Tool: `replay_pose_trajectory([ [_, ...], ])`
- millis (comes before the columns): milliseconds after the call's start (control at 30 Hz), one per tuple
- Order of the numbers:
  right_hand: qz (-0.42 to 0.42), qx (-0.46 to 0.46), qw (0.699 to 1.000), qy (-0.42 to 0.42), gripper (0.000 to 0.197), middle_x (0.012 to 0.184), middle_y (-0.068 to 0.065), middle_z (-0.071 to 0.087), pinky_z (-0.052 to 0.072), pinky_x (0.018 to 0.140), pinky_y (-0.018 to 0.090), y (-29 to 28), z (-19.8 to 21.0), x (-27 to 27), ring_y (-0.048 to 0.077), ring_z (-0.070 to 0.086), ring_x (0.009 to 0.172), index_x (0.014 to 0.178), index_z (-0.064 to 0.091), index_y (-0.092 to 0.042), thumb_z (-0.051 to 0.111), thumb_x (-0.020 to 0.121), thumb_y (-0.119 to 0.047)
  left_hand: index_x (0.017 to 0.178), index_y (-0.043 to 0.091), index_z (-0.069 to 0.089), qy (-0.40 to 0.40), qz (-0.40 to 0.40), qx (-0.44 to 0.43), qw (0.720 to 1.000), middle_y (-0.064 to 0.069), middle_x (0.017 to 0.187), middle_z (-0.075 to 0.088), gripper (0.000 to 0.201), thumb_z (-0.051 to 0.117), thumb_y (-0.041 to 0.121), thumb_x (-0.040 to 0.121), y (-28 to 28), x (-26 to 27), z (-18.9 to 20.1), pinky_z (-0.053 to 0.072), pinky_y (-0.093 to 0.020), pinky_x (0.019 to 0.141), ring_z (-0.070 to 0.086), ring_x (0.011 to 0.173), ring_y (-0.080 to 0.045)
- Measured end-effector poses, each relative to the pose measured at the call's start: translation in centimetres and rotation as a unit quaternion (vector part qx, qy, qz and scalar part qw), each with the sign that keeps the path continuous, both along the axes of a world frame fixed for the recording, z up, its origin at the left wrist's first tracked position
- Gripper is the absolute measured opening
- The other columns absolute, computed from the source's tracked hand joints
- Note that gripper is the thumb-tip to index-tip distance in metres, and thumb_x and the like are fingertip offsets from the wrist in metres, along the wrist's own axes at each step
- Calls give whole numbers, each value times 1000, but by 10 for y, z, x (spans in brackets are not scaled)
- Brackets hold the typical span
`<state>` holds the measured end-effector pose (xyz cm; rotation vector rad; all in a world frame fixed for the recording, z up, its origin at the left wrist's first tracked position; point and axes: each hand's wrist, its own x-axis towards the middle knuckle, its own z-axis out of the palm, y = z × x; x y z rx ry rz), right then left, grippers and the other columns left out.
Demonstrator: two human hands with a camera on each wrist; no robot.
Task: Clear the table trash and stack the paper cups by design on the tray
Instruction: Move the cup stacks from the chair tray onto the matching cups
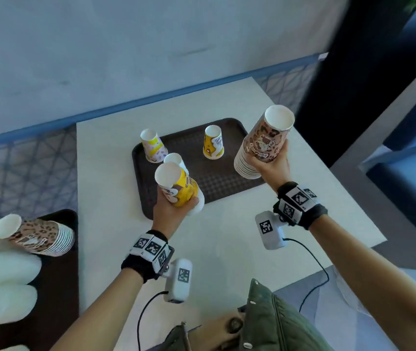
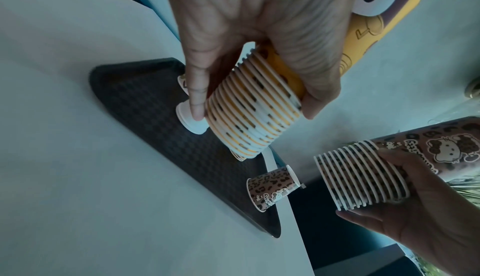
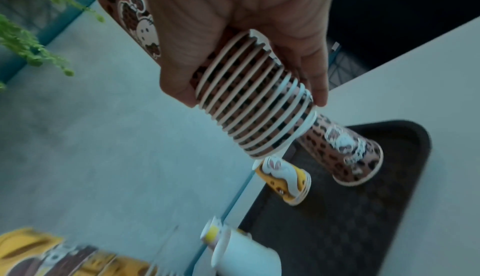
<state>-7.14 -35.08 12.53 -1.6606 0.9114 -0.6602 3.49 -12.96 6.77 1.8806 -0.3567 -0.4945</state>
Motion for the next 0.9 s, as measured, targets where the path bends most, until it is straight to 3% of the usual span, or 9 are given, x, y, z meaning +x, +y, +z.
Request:
replay_pose_trajectory([
  [333, 52, 8, 998, 43, 80, 120, 2, 56, 45, 97, 37, -81, -26, 41, 22, 56, 111, 128, 31, -14, 80, 66, -25, 131, 23, 38, 15, 60, 1, 998, 11, 111, 57, 97, 73, 53, 46, -77, -5, 6, 45, -40, 103, 57, 109, -16],
  [433, 70, 11, 996, 61, 81, 116, -2, 54, 43, 93, 30, -87, -35, 46, 15, 53, 105, 130, 30, -15, 80, 67, -26, 129, 21, 39, 4, 69, -8, 998, 10, 112, 57, 90, 75, 48, 51, -95, 1, 9, 45, -35, 101, 58, 108, -14],
  [500, 84, 11, 994, 72, 81, 119, 0, 54, 40, 90, 26, -89, -39, 49, 14, 50, 103, 131, 29, -15, 79, 67, -25, 129, 17, 40, -3, 79, -12, 997, 7, 114, 57, 81, 80, 36, 60, -108, 8, 12, 45, -28, 98, 58, 103, -8],
  [567, 89, 15, 993, 81, 81, 125, 5, 55, 39, 89, 26, -92, -44, 50, 20, 54, 110, 131, 29, -14, 79, 68, -25, 129, 15, 40, -15, 86, -16, 996, 7, 115, 57, 74, 79, 27, 67, -122, 17, 14, 45, -16, 93, 57, 99, 3],
  [633, 87, 21, 992, 92, 81, 127, 7, 56, 39, 89, 26, -95, -50, 52, 26, 54, 114, 131, 30, -15, 79, 68, -25, 129, 14, 40, -32, 90, -19, 995, 8, 114, 58, 75, 78, 29, 66, -136, 28, 16, 43, -1, 83, 57, 95, 13],
  [700, 88, 29, 990, 102, 81, 127, 8, 55, 40, 90, 28, -97, -57, 52, 28, 54, 115, 130, 29, -14, 79, 68, -25, 129, 16, 41, -37, 101, -9, 994, 11, 111, 59, 77, 75, 37, 63, -150, 40, 18, 41, 3, 79, 58, 93, 10],
  [733, 91, 32, 990, 105, 81, 127, 9, 55, 42, 91, 30, -98, -59, 52, 29, 54, 115, 130, 29, -15, 79, 67, -25, 128, 16, 41, -41, 105, 0, 994, 11, 111, 59, 78, 74, 41, 62, -158, 46, 21, 43, 0, 81, 59, 93, 5],
  [833, 99, 42, 988, 115, 81, 125, 9, 56, 42, 91, 31, -102, -70, 53, 29, 55, 114, 129, 30, -15, 80, 66, -25, 126, 19, 43, -55, 113, 10, 992, 7, 114, 63, 82, 72, 51, 57, -179, 68, 24, 49, -30, 96, 61, 104, -12],
  [900, 101, 50, 986, 121, 82, 124, 9, 57, 42, 90, 30, -103, -76, 53, 29, 56, 113, 129, 30, -15, 81, 66, -25, 128, 21, 40, -53, 116, 19, 992, 9, 113, 60, 86, 70, 53, 54, -190, 79, 28, 47, -34, 100, 60, 110, -17],
])
